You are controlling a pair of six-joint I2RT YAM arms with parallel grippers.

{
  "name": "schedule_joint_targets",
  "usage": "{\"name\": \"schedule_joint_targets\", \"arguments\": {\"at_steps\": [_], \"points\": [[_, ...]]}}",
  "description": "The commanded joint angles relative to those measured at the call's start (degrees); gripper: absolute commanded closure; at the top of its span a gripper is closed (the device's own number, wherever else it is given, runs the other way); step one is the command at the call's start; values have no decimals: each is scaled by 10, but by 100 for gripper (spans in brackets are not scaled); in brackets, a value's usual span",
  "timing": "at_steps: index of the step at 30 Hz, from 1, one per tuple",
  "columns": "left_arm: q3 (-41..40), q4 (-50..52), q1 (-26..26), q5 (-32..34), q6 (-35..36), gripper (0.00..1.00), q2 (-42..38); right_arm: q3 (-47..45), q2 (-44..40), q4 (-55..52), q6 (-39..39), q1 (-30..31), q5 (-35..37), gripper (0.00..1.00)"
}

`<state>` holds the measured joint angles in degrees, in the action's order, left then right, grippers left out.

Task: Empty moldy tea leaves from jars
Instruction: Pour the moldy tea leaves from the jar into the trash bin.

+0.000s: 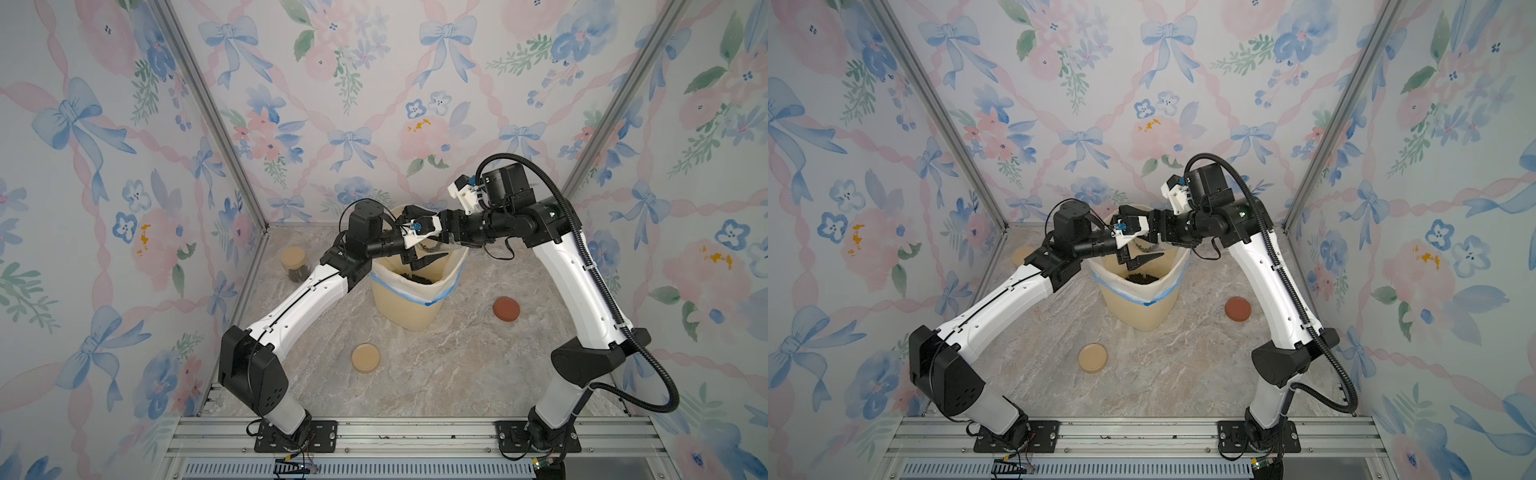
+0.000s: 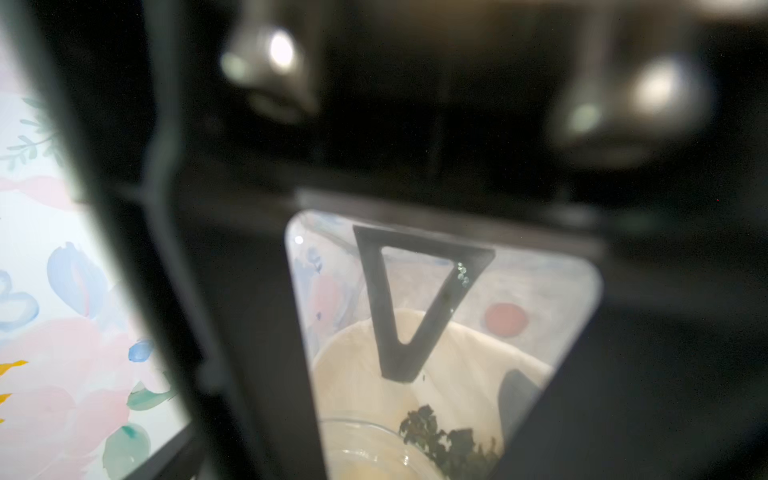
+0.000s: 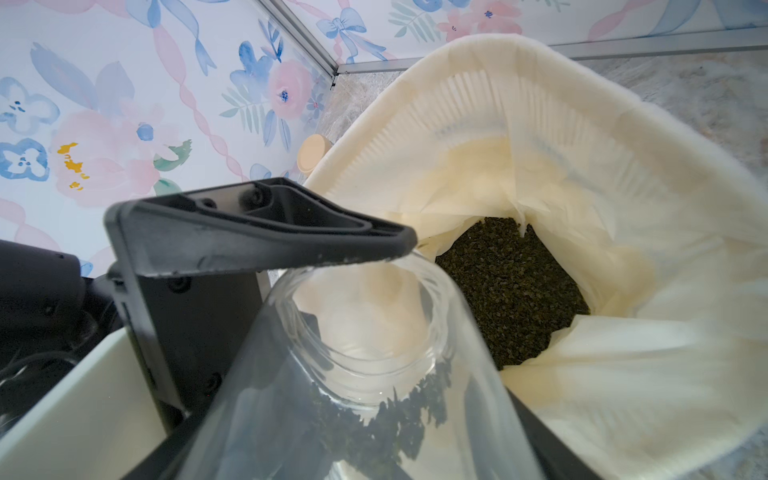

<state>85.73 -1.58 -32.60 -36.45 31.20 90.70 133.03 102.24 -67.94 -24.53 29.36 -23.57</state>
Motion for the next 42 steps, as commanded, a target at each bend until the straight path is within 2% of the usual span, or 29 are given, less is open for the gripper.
{"name": "schedule_joint_targets", "arguments": {"at_steps": [1,6,9,13,15,20,23,27,30,42], "points": [[16,6,-2,2,-9,2,7,8,-4,26,-6,7,-7,40],[22,6,-3,5,-9,6,10,7,-5,26,-6,9,-8,40],[27,6,-3,5,-9,16,13,0,-8,28,-7,9,-8,40],[30,6,-4,2,-28,25,17,-14,-13,39,-11,9,-11,40],[29,6,-4,0,-29,33,16,-13,-14,40,-13,8,-13,40],[25,6,-4,0,-31,38,16,-13,-14,39,-16,3,-18,38],[22,6,-4,1,-28,43,13,-13,-17,37,-18,-3,-21,31],[25,5,-2,-10,-28,52,11,-14,-24,35,-16,-7,-20,10],[27,5,-2,-12,-30,53,12,-14,-27,28,-12,-11,-22,0],[24,-8,1,-20,-45,55,6,-23,-43,23,-2,-25,-21,3]]}}
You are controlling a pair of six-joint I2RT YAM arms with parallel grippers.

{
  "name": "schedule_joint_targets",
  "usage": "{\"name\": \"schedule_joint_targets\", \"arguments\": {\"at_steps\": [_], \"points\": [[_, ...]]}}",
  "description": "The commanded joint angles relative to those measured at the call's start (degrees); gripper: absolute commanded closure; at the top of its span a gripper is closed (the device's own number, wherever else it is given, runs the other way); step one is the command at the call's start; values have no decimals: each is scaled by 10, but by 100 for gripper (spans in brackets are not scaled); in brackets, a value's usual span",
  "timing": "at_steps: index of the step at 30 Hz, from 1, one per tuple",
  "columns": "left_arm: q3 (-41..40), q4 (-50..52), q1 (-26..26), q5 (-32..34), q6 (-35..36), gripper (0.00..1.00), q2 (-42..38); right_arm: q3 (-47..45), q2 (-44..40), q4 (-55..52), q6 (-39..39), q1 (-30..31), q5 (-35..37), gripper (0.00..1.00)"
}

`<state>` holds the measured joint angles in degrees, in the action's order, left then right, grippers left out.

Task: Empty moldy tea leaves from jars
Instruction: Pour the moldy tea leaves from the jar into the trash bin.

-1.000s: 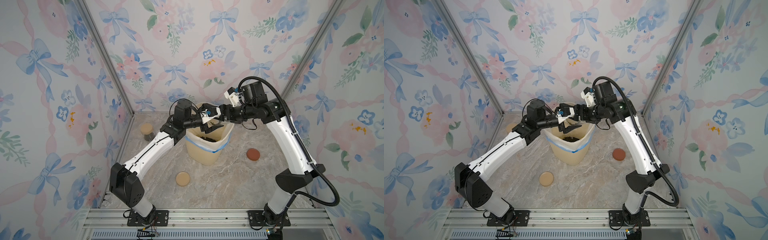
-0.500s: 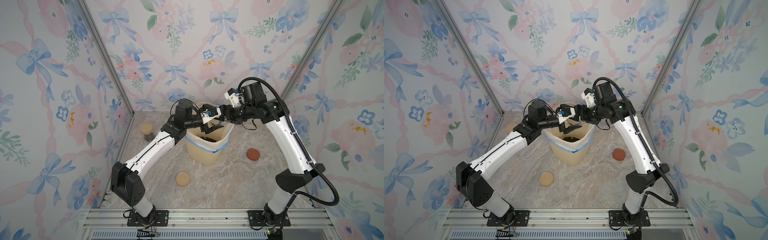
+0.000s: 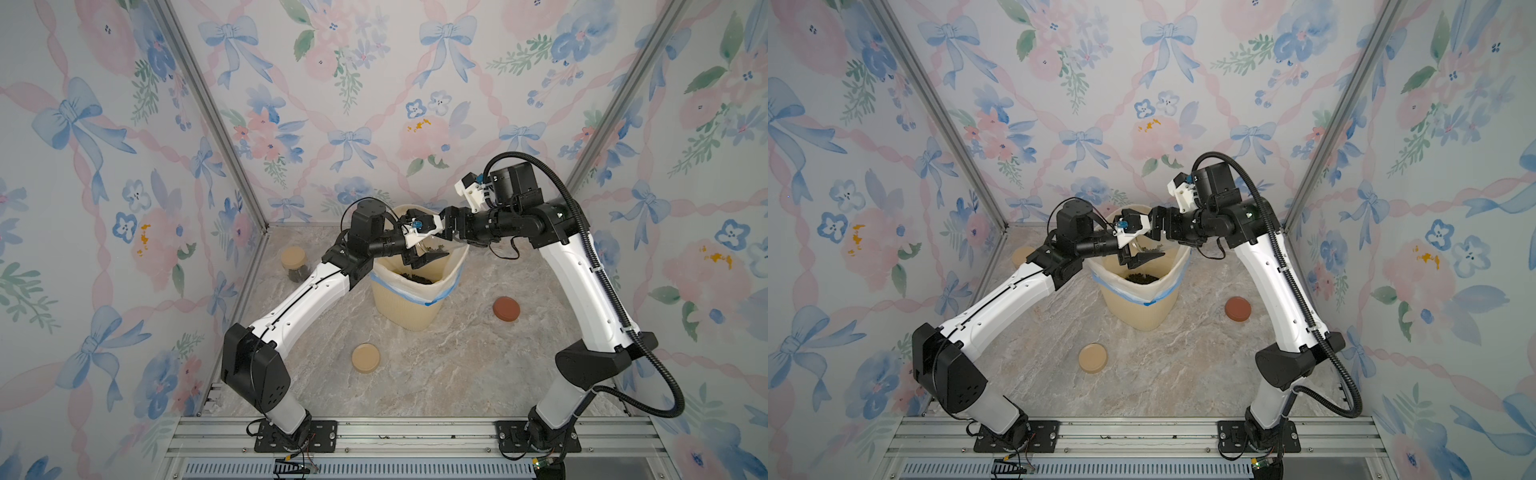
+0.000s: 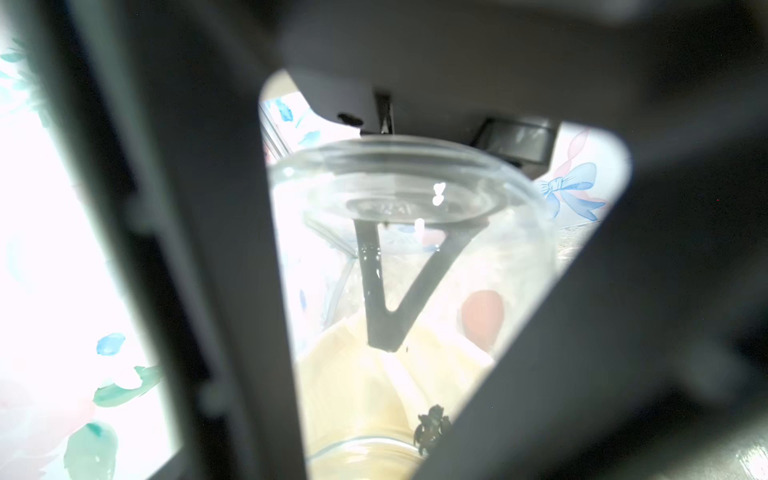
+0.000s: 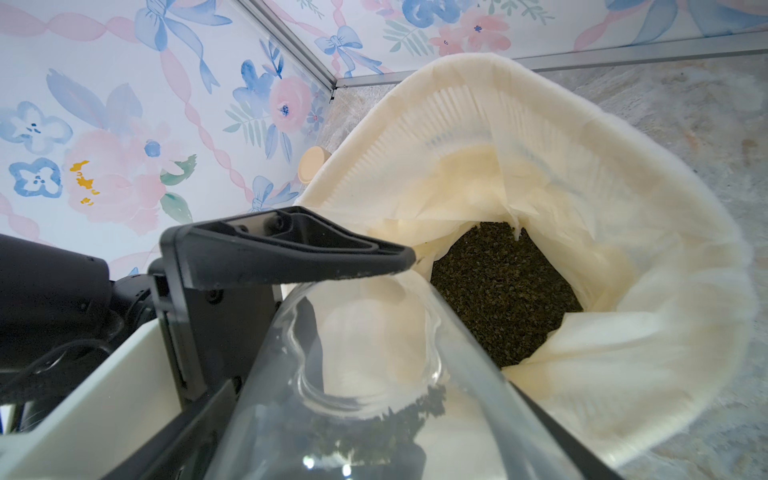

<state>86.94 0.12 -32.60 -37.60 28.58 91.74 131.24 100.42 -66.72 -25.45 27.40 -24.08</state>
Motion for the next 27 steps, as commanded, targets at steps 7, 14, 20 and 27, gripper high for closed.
{"name": "schedule_joint_targets", "arguments": {"at_steps": [7,14,20,27], "points": [[11,-44,13,-14,-49,55,-5,-27,-44,25,11,-15,-17,2],[-8,-68,19,-19,-69,55,-14,-70,-74,75,-4,-21,-31,3],[-21,-94,27,-26,-88,57,-19,-84,-80,94,-13,-21,-37,2],[-59,-167,40,-42,-139,56,-30,-93,-89,112,-15,-24,-35,2]]}}
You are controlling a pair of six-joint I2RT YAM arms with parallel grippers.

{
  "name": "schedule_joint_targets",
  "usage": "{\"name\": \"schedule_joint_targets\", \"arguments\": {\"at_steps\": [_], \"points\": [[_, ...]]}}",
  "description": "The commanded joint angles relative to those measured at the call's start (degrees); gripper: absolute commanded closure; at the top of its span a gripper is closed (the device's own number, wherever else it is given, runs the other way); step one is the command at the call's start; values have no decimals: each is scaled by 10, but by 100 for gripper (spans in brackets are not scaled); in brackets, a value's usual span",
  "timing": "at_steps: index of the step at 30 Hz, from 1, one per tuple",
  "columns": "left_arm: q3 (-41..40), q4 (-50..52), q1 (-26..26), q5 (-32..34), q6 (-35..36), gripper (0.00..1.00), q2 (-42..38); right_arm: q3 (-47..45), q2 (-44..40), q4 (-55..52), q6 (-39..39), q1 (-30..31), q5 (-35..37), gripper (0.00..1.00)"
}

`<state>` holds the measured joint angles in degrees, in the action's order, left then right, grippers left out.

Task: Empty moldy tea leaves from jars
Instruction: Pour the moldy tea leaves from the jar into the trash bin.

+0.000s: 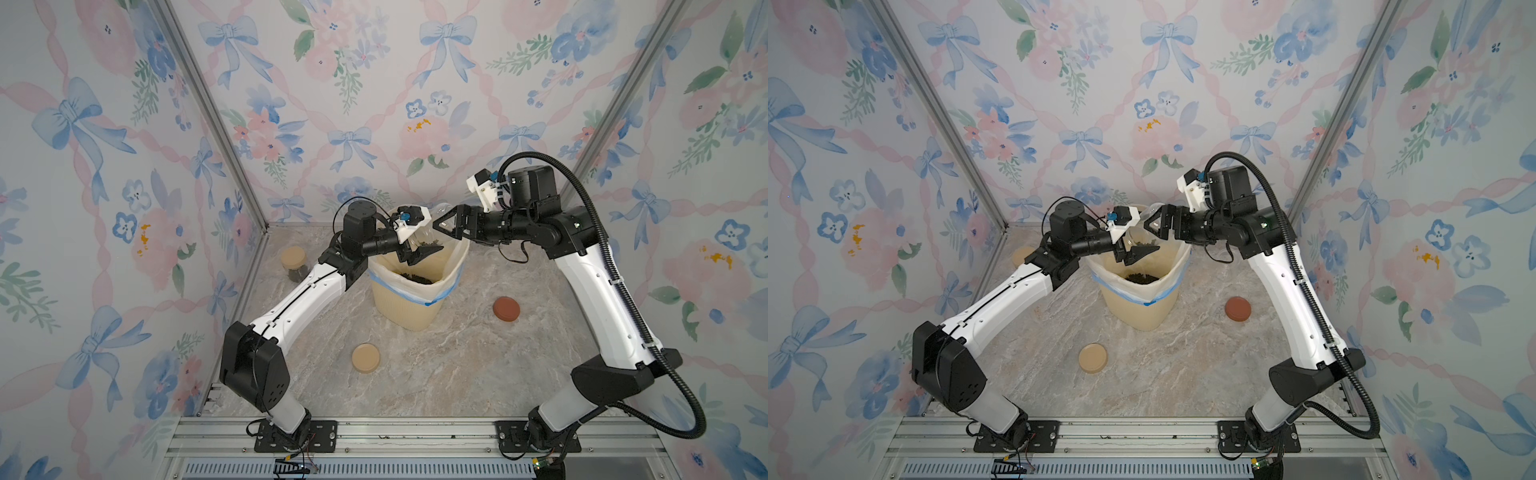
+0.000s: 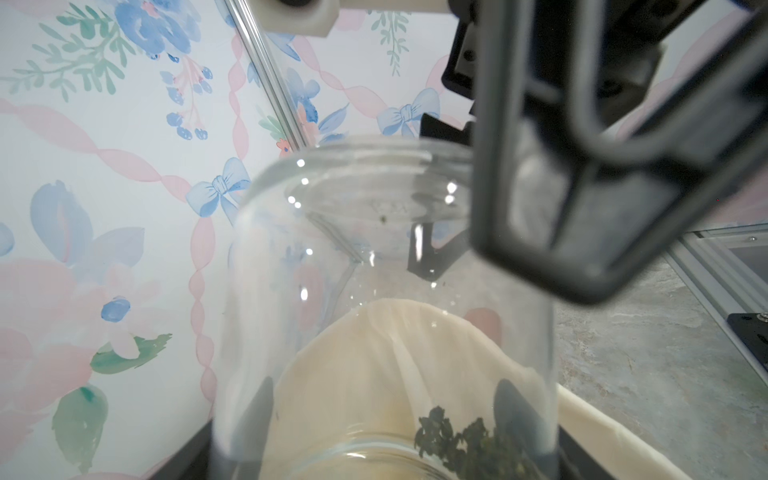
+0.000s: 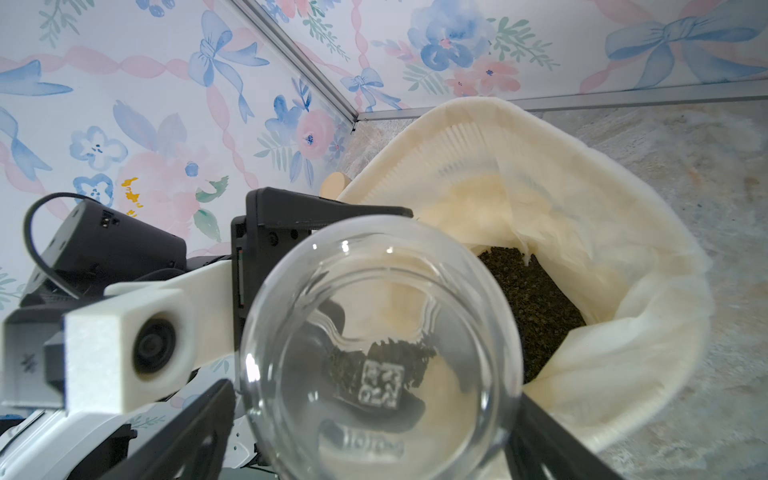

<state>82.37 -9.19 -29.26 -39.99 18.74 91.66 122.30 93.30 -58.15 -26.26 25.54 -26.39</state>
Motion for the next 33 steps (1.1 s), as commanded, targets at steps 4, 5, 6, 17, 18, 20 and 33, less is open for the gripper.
{"name": "schedule_joint_targets", "arguments": {"at_steps": [4,5,6,17,18,20,33], "points": [[-39,-126,14,-30,-81,55,-37,-12,-15,40,-9,-3,-16,2],[-40,-126,14,-34,-83,55,-36,-15,-17,48,-9,-2,-15,2],[-41,-127,13,-33,-85,55,-36,-19,-18,55,-9,-2,-13,2],[-57,-176,12,-48,-145,55,-40,-100,-50,163,-5,2,12,2],[-59,-181,12,-48,-152,55,-41,-103,-50,170,-4,4,12,2],[-61,-192,11,-49,-169,55,-40,-116,-58,194,2,14,17,2],[-73,-270,3,-8,-362,54,-42,-201,-96,349,42,68,94,2]]}}
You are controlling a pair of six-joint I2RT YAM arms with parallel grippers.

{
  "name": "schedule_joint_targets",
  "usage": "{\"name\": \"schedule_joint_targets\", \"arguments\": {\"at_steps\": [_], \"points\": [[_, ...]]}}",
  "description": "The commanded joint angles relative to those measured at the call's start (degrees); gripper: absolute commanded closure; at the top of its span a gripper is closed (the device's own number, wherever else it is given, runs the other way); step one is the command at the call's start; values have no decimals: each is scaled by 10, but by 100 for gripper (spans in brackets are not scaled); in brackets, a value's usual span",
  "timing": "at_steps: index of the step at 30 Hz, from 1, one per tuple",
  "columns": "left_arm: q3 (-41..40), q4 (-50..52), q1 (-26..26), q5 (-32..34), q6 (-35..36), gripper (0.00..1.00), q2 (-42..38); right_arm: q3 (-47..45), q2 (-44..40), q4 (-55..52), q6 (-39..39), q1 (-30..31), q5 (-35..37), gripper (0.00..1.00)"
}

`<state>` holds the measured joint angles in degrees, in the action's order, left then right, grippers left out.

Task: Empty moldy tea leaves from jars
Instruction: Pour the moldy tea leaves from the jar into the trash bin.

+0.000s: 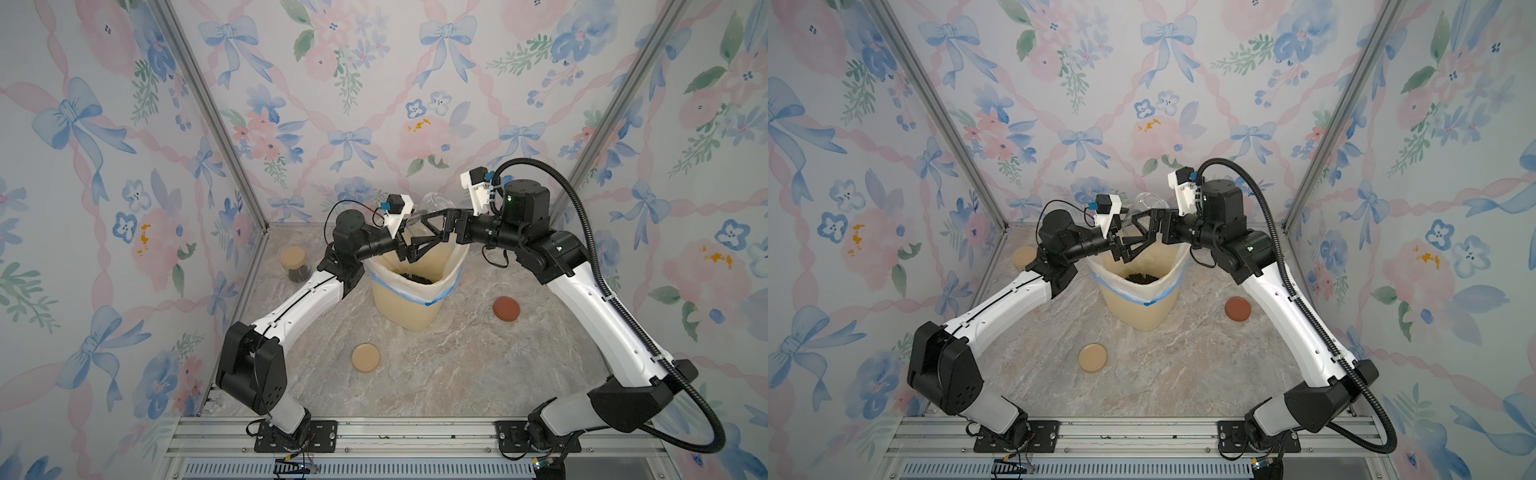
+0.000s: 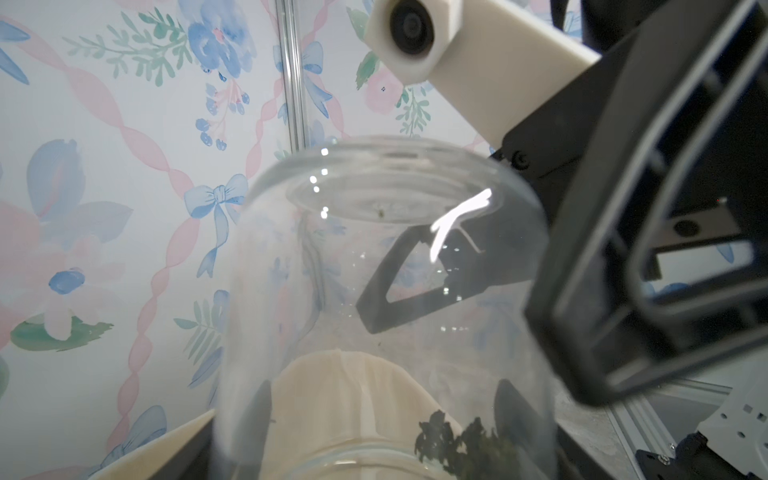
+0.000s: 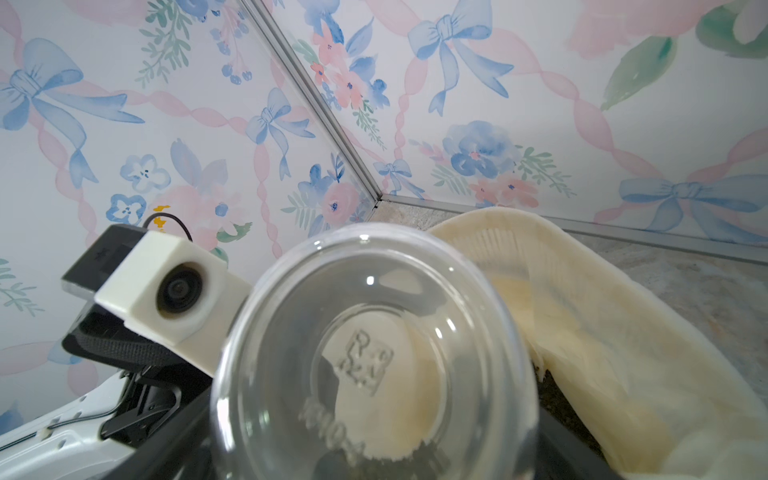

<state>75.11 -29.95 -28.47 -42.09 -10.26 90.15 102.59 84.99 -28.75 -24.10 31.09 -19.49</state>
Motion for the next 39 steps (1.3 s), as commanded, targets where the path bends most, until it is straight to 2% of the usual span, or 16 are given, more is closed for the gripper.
{"name": "schedule_joint_targets", "arguments": {"at_steps": [1,8,16,33,39], "points": [[-3,-70,-6,17,-92,54,-27,-5,-13,62,21,15,28,2],[-18,-110,-8,42,-232,54,-28,28,12,63,31,25,41,2],[-23,-126,-14,40,-338,54,-19,55,36,38,44,33,62,3],[-32,-129,-24,23,-317,54,-18,90,60,0,24,23,74,0],[-34,-129,-23,25,-313,54,-17,117,80,-32,24,23,59,11]]}}
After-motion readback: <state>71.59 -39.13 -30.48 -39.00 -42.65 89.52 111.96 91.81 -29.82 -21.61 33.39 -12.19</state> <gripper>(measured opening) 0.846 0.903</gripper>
